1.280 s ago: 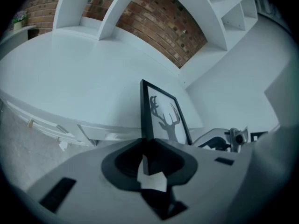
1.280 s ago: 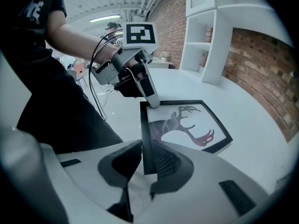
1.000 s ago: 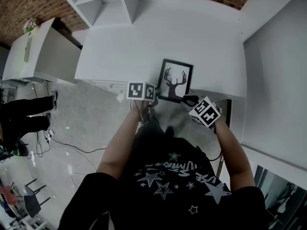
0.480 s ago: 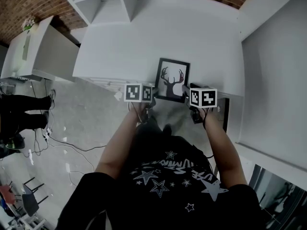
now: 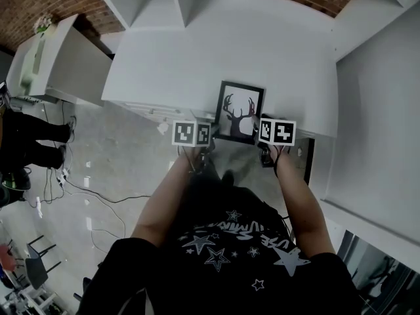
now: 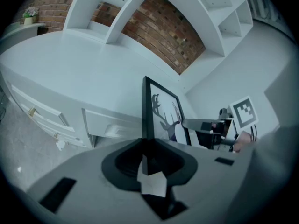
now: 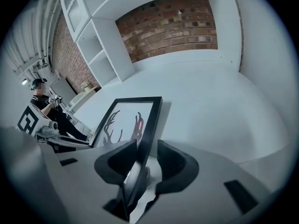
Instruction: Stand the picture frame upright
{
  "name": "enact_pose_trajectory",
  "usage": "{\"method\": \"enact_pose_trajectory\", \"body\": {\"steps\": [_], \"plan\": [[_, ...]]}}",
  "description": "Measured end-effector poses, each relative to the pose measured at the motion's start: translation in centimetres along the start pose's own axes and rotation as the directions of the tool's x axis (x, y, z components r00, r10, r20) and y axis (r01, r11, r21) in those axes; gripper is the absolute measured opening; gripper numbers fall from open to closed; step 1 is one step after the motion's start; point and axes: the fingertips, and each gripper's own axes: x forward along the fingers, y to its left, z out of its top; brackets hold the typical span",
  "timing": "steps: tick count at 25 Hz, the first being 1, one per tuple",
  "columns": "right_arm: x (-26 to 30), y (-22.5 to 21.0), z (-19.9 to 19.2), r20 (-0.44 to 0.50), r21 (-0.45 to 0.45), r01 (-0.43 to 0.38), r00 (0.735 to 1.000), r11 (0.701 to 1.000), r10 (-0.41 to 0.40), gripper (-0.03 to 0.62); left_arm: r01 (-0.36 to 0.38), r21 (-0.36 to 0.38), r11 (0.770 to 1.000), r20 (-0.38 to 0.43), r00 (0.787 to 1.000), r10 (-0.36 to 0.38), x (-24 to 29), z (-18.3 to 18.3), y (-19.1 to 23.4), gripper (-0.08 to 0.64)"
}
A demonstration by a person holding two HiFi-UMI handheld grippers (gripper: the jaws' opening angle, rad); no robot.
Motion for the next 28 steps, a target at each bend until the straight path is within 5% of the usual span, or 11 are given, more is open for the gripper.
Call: {"method": "enact_pose_trajectory", "body": {"steps": [3, 13, 28], "plan": [[0.17, 0.48, -0.09, -0.002, -0.019, -0.006, 1.000, 1.000, 0.006, 0.106, -0.006, 0.008, 1.000, 0.006, 1.000, 0.006, -0.01, -0.38, 0.05, 0.089], [-0.02, 0.60, 0.30, 0.028, -0.055, 0.053, 0.998, 0.997, -0.052, 0.123, -0.016, 0.009, 1.000, 0.010, 1.000, 0.016, -0.21, -0.48, -0.07, 0.089], [-0.13, 0.59, 0.75, 0.088, 0.027, -0.044, 0.995, 0.999, 0.041, 0.084, -0.025, 0.032, 0.999, 0.038, 0.999, 0.024, -0.33, -0.29, -0.26, 0.089]]}}
